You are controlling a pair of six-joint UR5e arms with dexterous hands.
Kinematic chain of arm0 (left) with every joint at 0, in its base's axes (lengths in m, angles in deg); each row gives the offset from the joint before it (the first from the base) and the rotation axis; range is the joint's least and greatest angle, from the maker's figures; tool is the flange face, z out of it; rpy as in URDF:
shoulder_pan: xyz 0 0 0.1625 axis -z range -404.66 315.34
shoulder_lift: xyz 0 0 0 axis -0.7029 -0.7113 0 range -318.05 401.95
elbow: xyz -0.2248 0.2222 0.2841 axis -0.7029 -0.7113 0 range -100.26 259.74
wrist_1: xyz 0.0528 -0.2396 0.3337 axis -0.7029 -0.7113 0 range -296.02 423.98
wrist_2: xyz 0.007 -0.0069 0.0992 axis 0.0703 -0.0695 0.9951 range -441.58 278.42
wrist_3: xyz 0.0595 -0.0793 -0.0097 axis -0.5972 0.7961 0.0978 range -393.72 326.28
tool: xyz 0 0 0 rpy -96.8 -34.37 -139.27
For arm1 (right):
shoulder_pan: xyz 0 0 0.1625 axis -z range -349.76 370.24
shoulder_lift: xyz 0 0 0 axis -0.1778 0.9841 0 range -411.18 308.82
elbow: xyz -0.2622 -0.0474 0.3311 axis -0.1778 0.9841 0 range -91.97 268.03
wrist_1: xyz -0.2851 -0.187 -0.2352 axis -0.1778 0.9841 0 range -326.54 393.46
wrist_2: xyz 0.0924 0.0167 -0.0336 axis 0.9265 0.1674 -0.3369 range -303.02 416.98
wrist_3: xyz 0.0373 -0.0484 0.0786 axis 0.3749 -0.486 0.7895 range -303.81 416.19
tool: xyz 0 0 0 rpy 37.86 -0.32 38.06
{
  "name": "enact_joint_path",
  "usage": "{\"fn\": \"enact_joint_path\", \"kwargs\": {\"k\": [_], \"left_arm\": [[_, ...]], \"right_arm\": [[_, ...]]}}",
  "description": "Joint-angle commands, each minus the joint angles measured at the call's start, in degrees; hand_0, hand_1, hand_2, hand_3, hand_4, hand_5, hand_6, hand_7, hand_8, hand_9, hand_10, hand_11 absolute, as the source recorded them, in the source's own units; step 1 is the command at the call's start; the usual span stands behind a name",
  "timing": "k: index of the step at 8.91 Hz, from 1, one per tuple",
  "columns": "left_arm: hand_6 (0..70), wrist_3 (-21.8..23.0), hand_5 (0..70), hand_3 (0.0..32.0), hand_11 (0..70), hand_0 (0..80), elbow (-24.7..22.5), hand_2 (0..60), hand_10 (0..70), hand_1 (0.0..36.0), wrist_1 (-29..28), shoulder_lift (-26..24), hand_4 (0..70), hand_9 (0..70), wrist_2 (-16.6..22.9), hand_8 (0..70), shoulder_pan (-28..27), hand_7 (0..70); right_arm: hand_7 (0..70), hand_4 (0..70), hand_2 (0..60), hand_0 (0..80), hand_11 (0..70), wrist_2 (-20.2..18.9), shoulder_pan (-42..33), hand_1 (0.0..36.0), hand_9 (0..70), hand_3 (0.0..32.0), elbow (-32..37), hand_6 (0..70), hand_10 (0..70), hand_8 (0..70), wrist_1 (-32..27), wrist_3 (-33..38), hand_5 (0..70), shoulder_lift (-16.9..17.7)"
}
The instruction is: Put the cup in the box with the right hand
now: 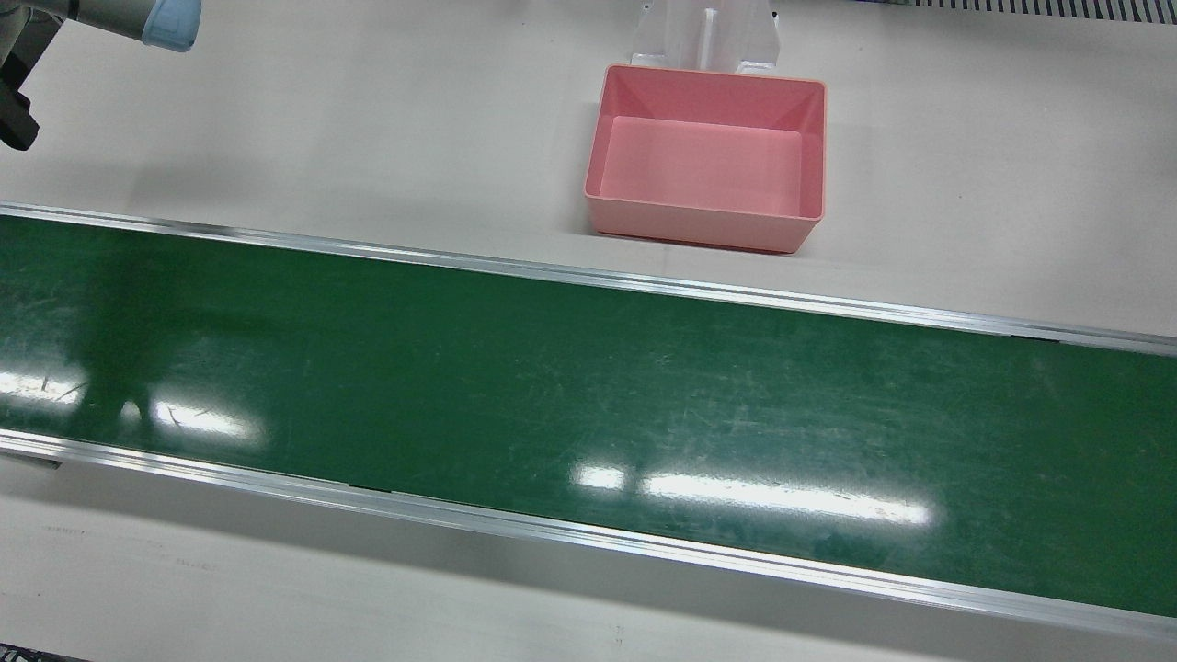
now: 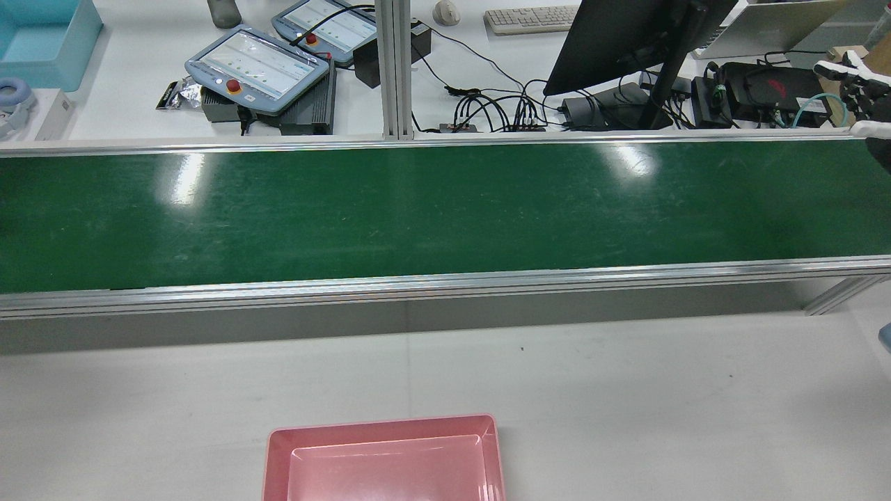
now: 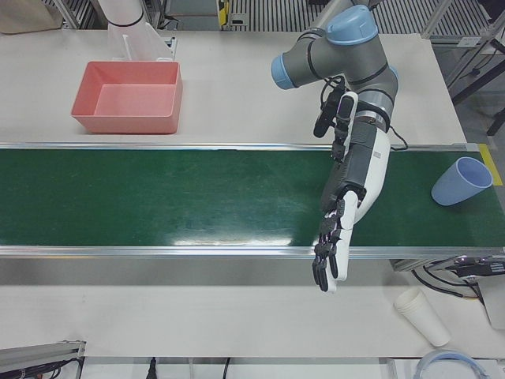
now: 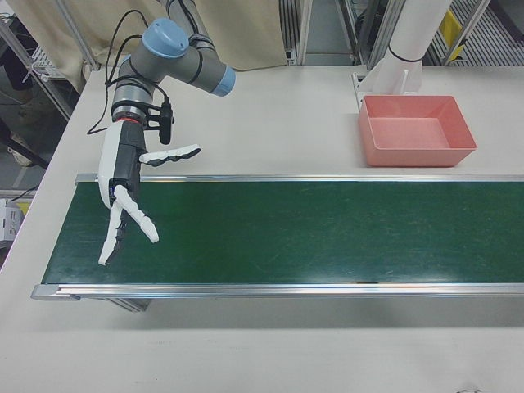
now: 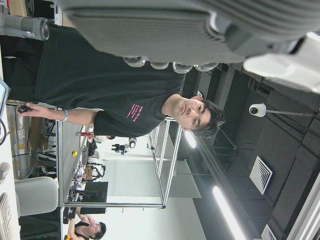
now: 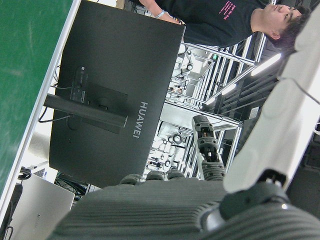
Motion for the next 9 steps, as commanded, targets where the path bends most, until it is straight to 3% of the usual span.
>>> {"fn": "enact_joint_path", "kwargs": {"k": [1,2,3,5,7,8,9], "left_arm": [[0.0,-0.01,0.0,0.0,0.0,0.0,0.0,0.0,0.0,0.0,0.0,0.0,0.0,0.0,0.0,0.0,0.0,0.0],[0.0,-0.01,0.0,0.0,0.0,0.0,0.0,0.0,0.0,0.0,0.0,0.0,0.0,0.0,0.0,0.0,0.0,0.0],[0.0,-0.01,0.0,0.0,0.0,0.0,0.0,0.0,0.0,0.0,0.0,0.0,0.0,0.0,0.0,0.0,0.0,0.0],[0.0,-0.01,0.0,0.0,0.0,0.0,0.09,0.0,0.0,0.0,-0.09,0.0,0.0,0.0,0.0,0.0,0.0,0.0],[0.0,-0.01,0.0,0.0,0.0,0.0,0.09,0.0,0.0,0.0,-0.09,0.0,0.0,0.0,0.0,0.0,0.0,0.0],[0.0,0.08,0.0,0.0,0.0,0.0,0.0,0.0,0.0,0.0,0.0,0.0,0.0,0.0,0.0,0.0,0.0,0.0],[0.0,0.0,0.0,0.0,0.0,0.0,-0.09,0.0,0.0,0.0,0.0,0.0,0.0,0.0,0.09,0.0,0.0,0.0]], "right_arm": [[0.0,7.1,0.0,47.7,0.0,-0.09,-0.13,7.6,0.0,0.0,0.03,0.3,0.0,0.0,0.0,0.0,2.7,0.02],[0.0,5.6,5.4,46.5,0.0,0.0,-0.04,9.5,0.0,0.0,0.03,0.3,0.0,0.0,0.0,0.0,2.7,0.02],[0.0,6.9,0.0,47.7,0.0,0.0,0.14,7.9,0.0,0.0,0.12,0.2,0.0,0.0,-1.3,-0.26,2.8,0.02],[0.0,6.5,0.0,47.8,0.0,-0.09,0.05,8.2,0.0,0.0,3.09,0.2,0.0,0.0,-4.3,-0.88,2.9,0.11],[0.0,4.4,7.9,47.5,0.0,0.0,0.05,11.8,0.0,0.0,8.27,0.1,0.0,0.0,-9.02,-1.23,3.3,-0.07],[0.0,4.3,5.2,48.1,0.0,0.09,0.14,11.2,0.0,0.0,9.42,0.0,0.0,0.0,-9.14,-1.32,3.4,-0.42],[0.0,2.7,7.9,47.7,0.0,0.0,0.23,12.1,0.0,0.0,9.44,0.0,0.0,0.0,-9.05,-1.49,3.5,-1.12]]}}
